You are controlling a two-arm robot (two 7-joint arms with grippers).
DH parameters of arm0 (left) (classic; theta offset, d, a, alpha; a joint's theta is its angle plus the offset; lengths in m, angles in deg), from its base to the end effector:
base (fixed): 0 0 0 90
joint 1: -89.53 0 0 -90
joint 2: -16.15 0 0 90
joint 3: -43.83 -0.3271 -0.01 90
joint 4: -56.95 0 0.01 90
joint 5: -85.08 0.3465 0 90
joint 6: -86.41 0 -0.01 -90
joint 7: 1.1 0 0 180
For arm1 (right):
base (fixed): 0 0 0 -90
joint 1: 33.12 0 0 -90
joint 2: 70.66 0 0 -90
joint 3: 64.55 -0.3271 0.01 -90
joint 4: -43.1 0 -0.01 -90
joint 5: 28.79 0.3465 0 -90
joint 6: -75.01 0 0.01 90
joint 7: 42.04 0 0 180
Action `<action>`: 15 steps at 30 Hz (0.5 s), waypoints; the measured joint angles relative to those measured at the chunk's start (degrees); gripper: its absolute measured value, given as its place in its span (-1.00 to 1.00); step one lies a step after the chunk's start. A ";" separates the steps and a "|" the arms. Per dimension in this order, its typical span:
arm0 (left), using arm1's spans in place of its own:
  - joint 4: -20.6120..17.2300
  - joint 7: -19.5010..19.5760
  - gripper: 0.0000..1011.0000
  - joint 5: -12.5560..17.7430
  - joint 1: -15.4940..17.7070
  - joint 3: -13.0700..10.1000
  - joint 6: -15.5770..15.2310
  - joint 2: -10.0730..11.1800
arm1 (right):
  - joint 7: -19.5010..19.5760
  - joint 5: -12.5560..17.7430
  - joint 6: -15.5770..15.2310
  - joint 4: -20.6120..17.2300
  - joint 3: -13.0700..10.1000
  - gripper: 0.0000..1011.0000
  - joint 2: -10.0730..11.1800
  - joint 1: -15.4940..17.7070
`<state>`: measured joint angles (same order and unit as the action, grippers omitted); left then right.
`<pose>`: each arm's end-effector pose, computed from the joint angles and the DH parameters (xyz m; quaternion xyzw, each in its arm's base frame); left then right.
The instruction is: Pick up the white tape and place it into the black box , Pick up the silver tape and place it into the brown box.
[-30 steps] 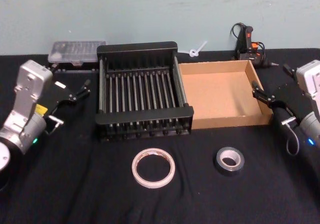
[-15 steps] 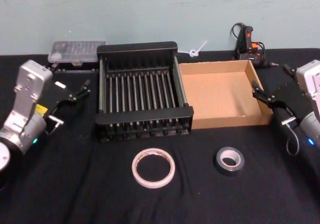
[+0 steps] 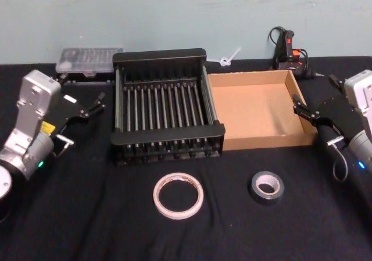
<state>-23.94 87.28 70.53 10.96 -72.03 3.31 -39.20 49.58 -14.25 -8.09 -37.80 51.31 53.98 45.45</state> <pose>0.3998 0.0939 -0.3395 0.1416 -0.1324 0.5800 0.7912 0.3998 -0.0938 -0.3394 -0.1415 -0.1325 -0.5799 0.7913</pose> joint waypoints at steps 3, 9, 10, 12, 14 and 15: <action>0.00 0.00 0.98 0.00 0.00 0.00 0.00 0.00 | 0.00 0.00 0.00 0.00 0.00 0.98 0.00 0.00; 0.00 0.00 0.98 0.00 0.00 0.00 0.00 0.00 | 0.00 0.00 0.00 0.00 0.00 0.98 0.00 0.00; 0.00 0.00 0.98 0.00 0.00 0.00 0.00 0.00 | 0.00 0.00 0.00 0.00 0.00 0.98 0.00 0.00; 0.00 0.00 0.98 0.00 0.00 0.00 0.00 0.00 | 0.00 0.00 0.00 0.00 0.00 0.98 0.00 0.00; 0.00 0.00 0.98 0.00 0.00 0.00 0.00 0.00 | 0.00 0.00 0.00 0.00 0.00 0.98 0.00 0.00; 0.00 0.00 0.98 0.00 0.00 0.00 0.00 0.00 | 0.00 0.00 0.00 0.00 0.00 0.98 0.00 0.00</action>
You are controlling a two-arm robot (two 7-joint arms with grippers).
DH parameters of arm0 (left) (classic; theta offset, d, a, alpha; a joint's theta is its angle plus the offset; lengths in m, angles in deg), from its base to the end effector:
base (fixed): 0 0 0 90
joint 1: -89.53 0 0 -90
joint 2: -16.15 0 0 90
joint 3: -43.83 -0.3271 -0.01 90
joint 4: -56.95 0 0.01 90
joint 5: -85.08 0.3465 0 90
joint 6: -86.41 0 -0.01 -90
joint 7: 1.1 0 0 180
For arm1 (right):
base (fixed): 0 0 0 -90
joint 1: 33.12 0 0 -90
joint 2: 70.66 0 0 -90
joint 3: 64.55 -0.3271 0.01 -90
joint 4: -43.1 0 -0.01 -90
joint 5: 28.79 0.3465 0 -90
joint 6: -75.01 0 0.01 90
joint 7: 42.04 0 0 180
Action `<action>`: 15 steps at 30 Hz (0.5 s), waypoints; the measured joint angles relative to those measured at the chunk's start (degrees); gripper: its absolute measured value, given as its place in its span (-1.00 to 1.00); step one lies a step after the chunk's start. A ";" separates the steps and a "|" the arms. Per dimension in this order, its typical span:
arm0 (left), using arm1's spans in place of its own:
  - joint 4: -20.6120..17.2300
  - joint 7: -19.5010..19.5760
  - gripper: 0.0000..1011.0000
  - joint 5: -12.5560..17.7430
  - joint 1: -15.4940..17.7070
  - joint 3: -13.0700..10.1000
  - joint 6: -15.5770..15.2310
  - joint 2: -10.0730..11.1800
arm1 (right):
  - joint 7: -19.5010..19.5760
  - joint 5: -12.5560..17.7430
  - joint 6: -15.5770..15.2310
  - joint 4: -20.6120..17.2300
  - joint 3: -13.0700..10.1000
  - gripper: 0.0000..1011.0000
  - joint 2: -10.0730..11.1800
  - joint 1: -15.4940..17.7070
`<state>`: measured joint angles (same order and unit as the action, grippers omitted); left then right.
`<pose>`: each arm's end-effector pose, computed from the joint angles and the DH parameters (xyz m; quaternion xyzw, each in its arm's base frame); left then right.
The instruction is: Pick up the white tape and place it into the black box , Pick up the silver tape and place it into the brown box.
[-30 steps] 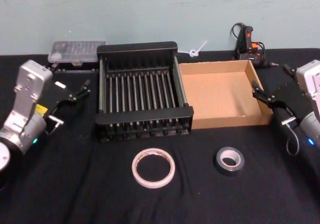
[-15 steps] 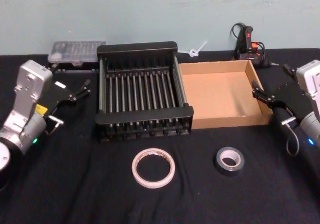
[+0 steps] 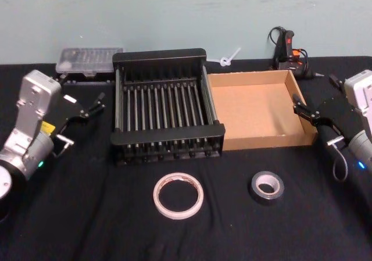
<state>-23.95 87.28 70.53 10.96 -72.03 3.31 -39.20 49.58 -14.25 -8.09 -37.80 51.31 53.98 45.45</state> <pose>0.3998 0.0938 -0.3394 0.1416 -0.1324 0.5800 0.7913 0.3998 -0.0938 -0.3394 -0.1415 -0.1325 -0.5799 0.7913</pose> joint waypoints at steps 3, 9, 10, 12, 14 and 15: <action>0.00 0.00 0.98 0.00 0.00 0.00 0.00 0.00 | 0.00 0.00 0.00 0.00 0.00 0.98 0.00 0.00; 0.00 0.00 0.98 0.00 0.00 0.00 0.00 0.00 | 0.00 0.00 0.00 0.00 0.00 0.98 0.00 0.00; 0.00 0.00 0.98 0.00 0.00 0.00 0.00 0.00 | 0.00 0.00 0.00 0.00 0.00 0.98 0.00 0.00; 0.00 0.00 0.98 0.00 0.00 0.00 0.00 0.00 | 0.00 0.00 0.00 0.00 0.00 0.98 0.00 0.00; 0.00 0.00 0.98 0.00 0.00 0.00 0.00 0.00 | 0.00 0.00 0.00 0.00 0.00 0.98 0.00 0.00; 0.00 0.00 0.98 0.00 0.00 0.00 0.00 0.00 | -0.17 0.00 0.02 0.01 -0.19 0.98 -0.10 0.03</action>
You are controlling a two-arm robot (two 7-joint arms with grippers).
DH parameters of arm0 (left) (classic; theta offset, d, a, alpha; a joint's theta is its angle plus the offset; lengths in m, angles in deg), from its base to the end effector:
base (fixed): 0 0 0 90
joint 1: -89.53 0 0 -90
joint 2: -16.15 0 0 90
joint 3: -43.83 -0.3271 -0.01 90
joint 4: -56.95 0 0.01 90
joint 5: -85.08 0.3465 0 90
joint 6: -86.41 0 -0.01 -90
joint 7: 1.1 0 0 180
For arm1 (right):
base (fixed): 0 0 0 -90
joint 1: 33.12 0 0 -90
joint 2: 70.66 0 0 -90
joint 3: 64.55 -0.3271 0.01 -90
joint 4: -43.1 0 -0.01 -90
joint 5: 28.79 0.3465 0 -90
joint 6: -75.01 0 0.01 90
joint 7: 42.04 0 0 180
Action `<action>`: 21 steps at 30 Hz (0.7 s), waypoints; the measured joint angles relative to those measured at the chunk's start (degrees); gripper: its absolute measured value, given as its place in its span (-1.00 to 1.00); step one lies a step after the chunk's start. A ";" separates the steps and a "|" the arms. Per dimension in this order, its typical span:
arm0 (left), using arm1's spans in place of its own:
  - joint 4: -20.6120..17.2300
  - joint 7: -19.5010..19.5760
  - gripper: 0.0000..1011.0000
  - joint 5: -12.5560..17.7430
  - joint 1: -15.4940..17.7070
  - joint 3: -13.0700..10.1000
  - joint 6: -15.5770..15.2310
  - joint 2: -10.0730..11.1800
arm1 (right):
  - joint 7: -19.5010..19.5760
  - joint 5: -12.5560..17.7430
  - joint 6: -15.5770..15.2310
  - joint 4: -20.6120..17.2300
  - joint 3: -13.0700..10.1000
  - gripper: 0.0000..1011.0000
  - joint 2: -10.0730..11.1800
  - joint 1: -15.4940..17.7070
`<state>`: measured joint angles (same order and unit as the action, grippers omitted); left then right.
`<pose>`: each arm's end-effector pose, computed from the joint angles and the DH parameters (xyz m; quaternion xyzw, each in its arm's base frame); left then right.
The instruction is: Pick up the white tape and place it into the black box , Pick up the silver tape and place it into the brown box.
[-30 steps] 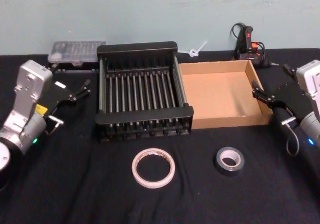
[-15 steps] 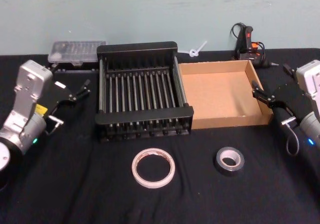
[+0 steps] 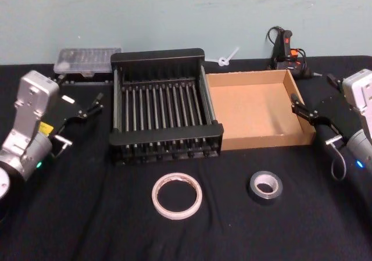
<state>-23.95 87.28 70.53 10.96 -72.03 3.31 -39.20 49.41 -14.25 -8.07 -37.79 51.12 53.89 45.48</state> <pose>0.3998 0.0938 -0.3394 0.1416 -0.1324 0.5800 0.7913 0.4000 -0.0940 -0.3391 -0.1406 -0.1321 -0.5799 0.7915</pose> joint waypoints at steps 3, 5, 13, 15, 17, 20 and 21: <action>0.00 0.00 0.98 0.00 0.00 0.00 0.00 0.00 | -0.87 0.34 0.17 0.00 -0.60 0.98 -0.28 0.27; 0.00 0.00 0.98 0.00 0.00 0.00 0.00 0.00 | -1.55 0.66 0.24 -0.12 -1.04 0.98 -0.45 0.54; 0.00 0.00 0.98 0.00 0.00 0.00 0.00 0.00 | -3.63 2.22 -0.18 -2.14 -2.70 0.98 -0.57 2.25; 0.00 0.00 0.98 0.00 0.00 0.00 0.00 0.00 | -4.05 2.71 -0.49 -2.81 -3.05 0.98 -0.52 2.72; 0.00 0.00 0.98 0.00 0.00 0.00 0.00 0.00 | -4.85 3.69 -1.13 -4.03 -3.61 0.98 -0.42 3.61; 0.00 0.00 0.98 0.00 0.00 0.00 0.00 0.00 | -6.06 4.87 -2.13 -5.88 -4.23 0.98 -0.23 4.91; 0.00 0.00 0.98 0.00 0.00 0.00 0.00 0.00 | -6.59 5.37 -2.54 -6.71 -4.49 0.98 -0.15 5.51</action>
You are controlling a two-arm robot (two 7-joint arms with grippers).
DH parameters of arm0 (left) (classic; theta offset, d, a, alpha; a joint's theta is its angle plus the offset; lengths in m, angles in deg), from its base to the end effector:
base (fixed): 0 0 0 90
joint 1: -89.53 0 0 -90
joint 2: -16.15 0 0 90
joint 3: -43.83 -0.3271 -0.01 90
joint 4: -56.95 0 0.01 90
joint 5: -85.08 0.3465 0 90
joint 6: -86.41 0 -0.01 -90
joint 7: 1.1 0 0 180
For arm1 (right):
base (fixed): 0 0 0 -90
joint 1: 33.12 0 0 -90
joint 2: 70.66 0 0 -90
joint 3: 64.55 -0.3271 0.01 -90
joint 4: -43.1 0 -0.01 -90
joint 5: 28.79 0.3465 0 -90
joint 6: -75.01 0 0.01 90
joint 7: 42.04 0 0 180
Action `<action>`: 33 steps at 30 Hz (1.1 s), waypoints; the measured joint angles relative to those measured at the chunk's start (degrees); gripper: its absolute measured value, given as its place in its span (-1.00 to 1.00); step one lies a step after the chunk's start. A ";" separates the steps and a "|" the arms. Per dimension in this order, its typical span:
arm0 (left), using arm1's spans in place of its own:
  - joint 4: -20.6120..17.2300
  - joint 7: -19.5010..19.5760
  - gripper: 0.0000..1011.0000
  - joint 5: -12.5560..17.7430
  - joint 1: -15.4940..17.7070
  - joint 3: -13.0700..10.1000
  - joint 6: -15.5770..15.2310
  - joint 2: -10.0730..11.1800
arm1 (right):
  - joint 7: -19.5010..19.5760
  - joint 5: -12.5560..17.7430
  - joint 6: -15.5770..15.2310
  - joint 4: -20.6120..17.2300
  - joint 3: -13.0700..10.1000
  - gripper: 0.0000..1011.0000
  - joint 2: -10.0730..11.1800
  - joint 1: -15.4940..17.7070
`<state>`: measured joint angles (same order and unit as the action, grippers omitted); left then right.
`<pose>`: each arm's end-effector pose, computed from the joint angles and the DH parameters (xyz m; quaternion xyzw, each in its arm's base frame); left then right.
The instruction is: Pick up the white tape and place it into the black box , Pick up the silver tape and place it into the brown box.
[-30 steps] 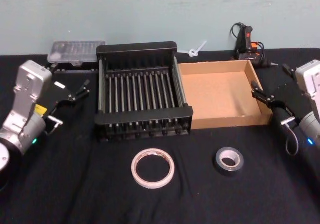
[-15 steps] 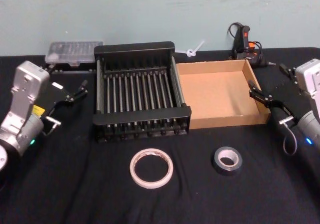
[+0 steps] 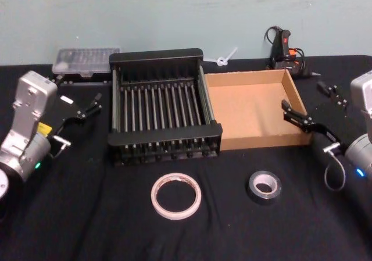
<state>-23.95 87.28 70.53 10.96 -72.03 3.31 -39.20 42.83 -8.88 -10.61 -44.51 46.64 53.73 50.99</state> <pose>0.3998 0.0938 -0.3394 0.1416 -0.1324 0.5800 0.7913 0.3767 -0.0895 -0.3275 -0.1055 -0.0768 -0.5485 0.8259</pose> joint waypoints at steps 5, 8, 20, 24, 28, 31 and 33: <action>0.00 0.00 0.98 0.00 0.00 0.00 0.00 0.00 | -2.01 1.70 -1.80 -3.06 -0.73 0.98 0.52 2.12; 0.00 0.00 0.98 0.00 0.00 0.00 0.00 0.00 | -3.30 2.66 -3.22 -5.06 -1.08 0.98 1.02 3.52; 0.00 0.00 0.98 0.00 0.00 0.00 0.00 0.00 | -6.21 4.97 -9.63 -12.13 -2.78 0.98 3.40 9.39; 0.00 0.00 0.98 0.00 0.00 0.00 0.00 0.00 | -6.86 5.29 -12.65 -14.04 -3.50 0.98 4.32 11.11; 0.00 0.00 0.98 0.00 0.00 0.00 0.00 0.00 | -7.71 5.32 -14.59 -15.08 -3.96 0.98 5.02 12.08; 0.00 0.00 0.98 0.00 0.00 0.00 0.00 0.00 | -8.39 5.32 -16.18 -15.63 -4.20 0.98 5.42 12.61; 0.00 0.00 0.98 0.00 0.00 0.00 0.00 0.00 | -8.85 5.36 -17.87 -15.79 -4.26 0.98 5.51 12.72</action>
<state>-23.95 87.28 70.53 10.95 -72.03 3.31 -39.20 33.98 -3.52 -28.48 -60.30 42.37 59.24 63.71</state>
